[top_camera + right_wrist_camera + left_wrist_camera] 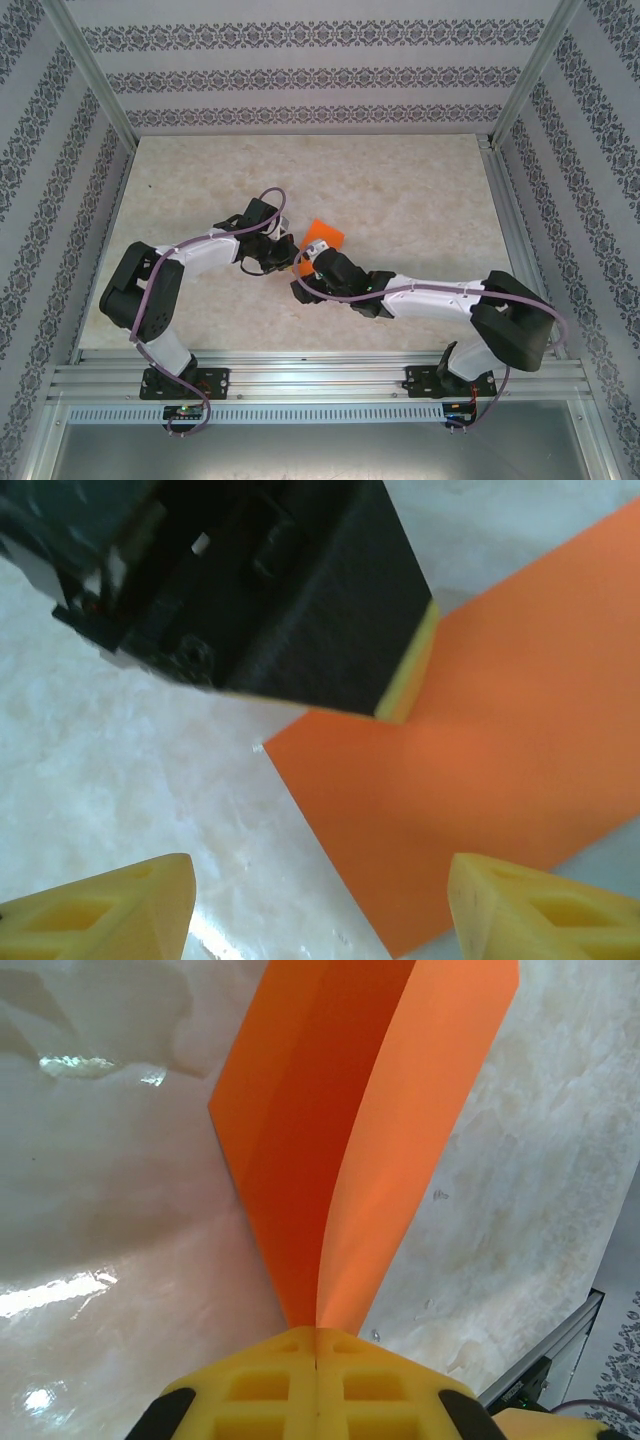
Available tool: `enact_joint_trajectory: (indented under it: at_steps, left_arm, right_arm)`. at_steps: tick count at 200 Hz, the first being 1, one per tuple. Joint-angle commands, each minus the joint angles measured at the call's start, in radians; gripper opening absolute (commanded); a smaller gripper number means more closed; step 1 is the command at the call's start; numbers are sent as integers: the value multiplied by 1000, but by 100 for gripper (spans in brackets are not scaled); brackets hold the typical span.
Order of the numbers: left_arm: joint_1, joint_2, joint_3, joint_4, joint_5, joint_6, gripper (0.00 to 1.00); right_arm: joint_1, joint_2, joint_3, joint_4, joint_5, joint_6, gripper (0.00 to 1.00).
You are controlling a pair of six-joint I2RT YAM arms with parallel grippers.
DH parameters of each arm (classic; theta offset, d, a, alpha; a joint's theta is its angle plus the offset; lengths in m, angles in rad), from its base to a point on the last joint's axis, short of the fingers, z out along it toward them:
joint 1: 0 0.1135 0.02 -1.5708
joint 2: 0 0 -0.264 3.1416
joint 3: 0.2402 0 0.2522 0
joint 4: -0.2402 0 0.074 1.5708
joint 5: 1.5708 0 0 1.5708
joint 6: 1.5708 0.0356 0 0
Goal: Fold a paper plane with a square sheet of paper (fold left side to right side)
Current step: Third fold the triangle at the center of the table.
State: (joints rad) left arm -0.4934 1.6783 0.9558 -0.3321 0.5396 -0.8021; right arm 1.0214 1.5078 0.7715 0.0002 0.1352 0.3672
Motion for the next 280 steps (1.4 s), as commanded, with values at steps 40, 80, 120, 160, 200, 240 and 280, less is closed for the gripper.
enact_joint_trajectory:
  at_steps: [40,80,120,160,200,240,280]
  left_arm:
    - [-12,-23,32,-36,-9,-22,1]
    - [-12,-12,39,-33,4,-22,1]
    - [-12,-8,40,-31,7,-24,4]
    - [-13,-4,48,-38,1,-19,10]
    - [-12,2,65,-45,-4,-13,20]
    - [-8,-9,97,-91,-27,16,33]
    - [48,-47,150,-192,-63,88,58]
  right_arm:
    - [78,138,108,-12,167,-188,68]
    - [80,186,119,-12,182,-202,63]
    - [78,202,137,-21,190,-208,44]
    - [60,190,114,-29,147,-211,22]
    - [38,178,88,-30,56,-224,0]
    - [6,176,62,-14,-11,-218,0]
    - [-44,143,19,14,-98,-205,0]
